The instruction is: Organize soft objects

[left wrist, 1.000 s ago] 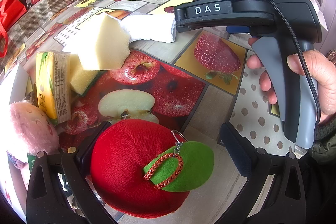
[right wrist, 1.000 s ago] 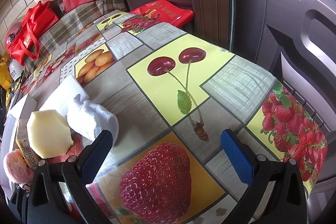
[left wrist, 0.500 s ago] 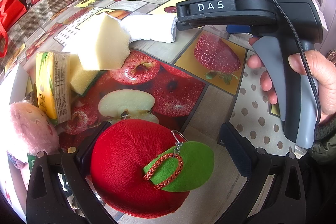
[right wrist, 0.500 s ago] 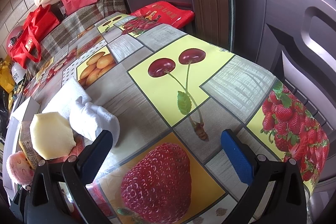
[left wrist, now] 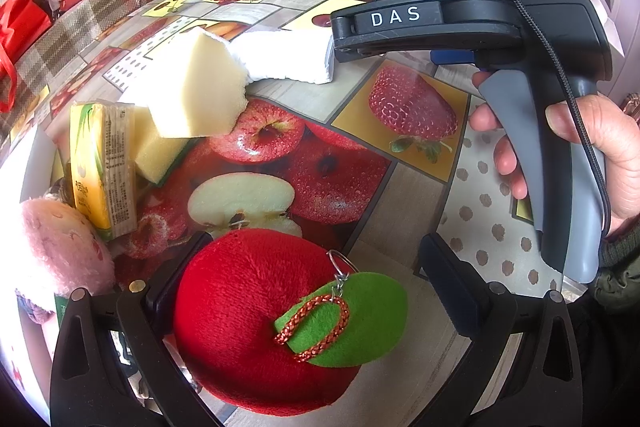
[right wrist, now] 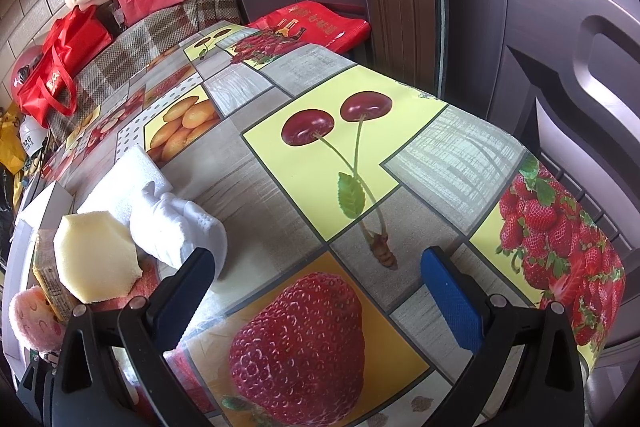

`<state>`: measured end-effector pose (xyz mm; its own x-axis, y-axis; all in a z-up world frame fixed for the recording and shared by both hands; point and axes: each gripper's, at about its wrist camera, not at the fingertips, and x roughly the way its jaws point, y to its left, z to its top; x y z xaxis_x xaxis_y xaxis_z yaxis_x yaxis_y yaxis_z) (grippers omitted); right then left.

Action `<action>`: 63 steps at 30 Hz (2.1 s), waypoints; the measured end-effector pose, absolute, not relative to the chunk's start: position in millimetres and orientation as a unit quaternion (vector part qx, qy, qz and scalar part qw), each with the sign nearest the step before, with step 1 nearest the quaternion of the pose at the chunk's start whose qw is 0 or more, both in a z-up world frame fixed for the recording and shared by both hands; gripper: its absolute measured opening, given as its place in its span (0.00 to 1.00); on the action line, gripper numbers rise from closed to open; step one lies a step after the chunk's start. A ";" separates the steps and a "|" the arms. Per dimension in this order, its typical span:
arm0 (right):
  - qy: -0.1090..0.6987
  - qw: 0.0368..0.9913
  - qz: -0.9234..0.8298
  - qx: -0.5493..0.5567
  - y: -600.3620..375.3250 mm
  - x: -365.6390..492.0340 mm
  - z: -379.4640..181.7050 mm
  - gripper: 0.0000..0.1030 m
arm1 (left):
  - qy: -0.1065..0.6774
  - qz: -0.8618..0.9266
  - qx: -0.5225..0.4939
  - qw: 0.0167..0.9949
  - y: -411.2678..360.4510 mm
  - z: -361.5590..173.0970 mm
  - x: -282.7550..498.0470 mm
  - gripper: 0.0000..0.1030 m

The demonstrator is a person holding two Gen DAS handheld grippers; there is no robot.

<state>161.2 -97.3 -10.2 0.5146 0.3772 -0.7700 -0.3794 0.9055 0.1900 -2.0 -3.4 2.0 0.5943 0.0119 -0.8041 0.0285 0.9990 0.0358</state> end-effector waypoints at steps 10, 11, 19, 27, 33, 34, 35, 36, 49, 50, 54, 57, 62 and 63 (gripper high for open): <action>0.443 0.870 0.215 -0.005 -95.9 160.5 -10.0 1.00 | 0.311 0.025 -0.047 0.949 21.7 70.5 -60.4 1.00; 0.443 0.870 0.216 -0.005 -96.1 160.3 -9.8 1.00 | 0.290 0.037 -0.063 0.954 30.5 80.4 -70.0 1.00; 0.442 0.870 0.217 -0.002 -95.8 160.7 -9.7 1.00 | 0.218 0.135 -0.148 0.955 105.6 104.2 -124.4 1.00; 0.442 0.870 0.218 0.000 -96.6 160.8 -9.4 1.00 | 0.187 0.177 -0.189 0.948 153.2 95.9 -170.4 1.00; 0.442 0.870 0.218 0.001 -96.9 160.8 -9.3 1.00 | 0.250 0.084 -0.144 0.954 114.0 85.5 -139.8 1.00; 0.442 0.870 0.219 0.002 -97.1 161.0 -9.4 1.00 | 0.267 0.062 -0.133 0.952 103.1 82.4 -130.7 1.00; 0.442 0.870 0.219 0.003 -97.6 161.0 -9.4 1.00 | 0.280 0.046 -0.125 0.951 91.2 79.7 -122.1 1.00; 0.441 0.870 0.220 0.004 -97.9 161.1 -9.4 1.00 | 0.297 0.027 -0.112 0.948 78.1 75.7 -111.6 1.00; 0.363 0.861 0.356 -0.004 -97.1 146.3 13.0 1.00 | 0.416 -0.035 0.000 0.909 14.5 19.3 -51.7 0.84; 0.338 0.862 0.375 -0.037 -90.4 141.6 18.9 1.00 | 0.414 -0.036 -0.003 0.909 15.7 19.5 -52.0 0.84; 0.292 0.830 0.429 -0.204 -46.8 131.5 14.5 1.00 | 0.410 -0.042 -0.019 0.911 21.0 20.5 -52.5 0.84; 0.303 0.809 0.430 -0.261 -23.0 138.0 -3.3 1.00 | 0.412 -0.040 -0.017 0.910 18.9 20.3 -51.2 0.75; 0.297 0.798 0.423 -0.310 1.3 141.9 -15.7 0.82 | 0.412 -0.043 -0.030 0.910 21.3 20.2 -51.1 0.64; 0.295 0.796 0.428 -0.310 0.1 139.2 -14.8 0.68 | 0.412 -0.044 -0.030 0.910 21.7 20.2 -50.5 0.63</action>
